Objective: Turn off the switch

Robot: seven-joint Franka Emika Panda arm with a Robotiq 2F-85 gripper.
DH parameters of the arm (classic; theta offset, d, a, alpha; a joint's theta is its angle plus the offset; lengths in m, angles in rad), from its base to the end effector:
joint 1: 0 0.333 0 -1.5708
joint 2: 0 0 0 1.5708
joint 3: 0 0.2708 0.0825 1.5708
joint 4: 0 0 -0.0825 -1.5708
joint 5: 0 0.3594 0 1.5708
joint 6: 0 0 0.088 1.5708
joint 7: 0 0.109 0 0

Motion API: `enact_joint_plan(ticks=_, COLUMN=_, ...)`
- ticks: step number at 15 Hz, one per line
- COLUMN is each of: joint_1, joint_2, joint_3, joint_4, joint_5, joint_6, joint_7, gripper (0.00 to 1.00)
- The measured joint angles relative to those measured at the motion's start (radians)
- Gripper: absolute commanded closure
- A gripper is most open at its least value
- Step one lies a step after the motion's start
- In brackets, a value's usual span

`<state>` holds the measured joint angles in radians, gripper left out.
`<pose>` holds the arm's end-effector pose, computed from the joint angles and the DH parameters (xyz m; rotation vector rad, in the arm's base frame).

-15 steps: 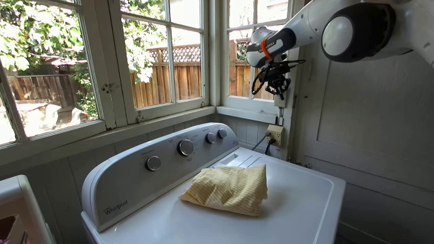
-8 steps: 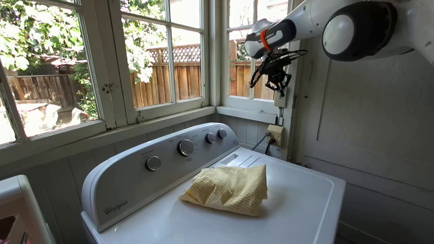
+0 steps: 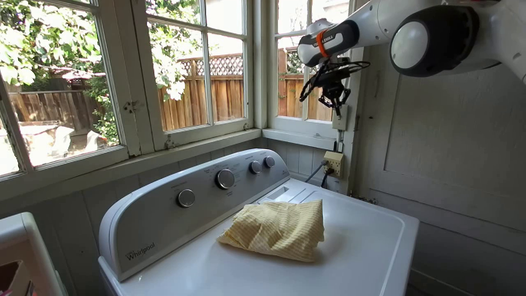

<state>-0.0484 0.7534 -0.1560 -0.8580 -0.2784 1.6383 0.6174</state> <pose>0.6864 -0.1292 0.4459 2.5699 -1.0322 0.1654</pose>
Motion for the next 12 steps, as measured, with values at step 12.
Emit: enact_joint_plan(ticks=12, joint_1=0.0, joint_2=0.016, joint_3=-0.009, joint_4=0.015, joint_5=-0.002, joint_6=0.074, joint_7=0.044, gripper=1.0)
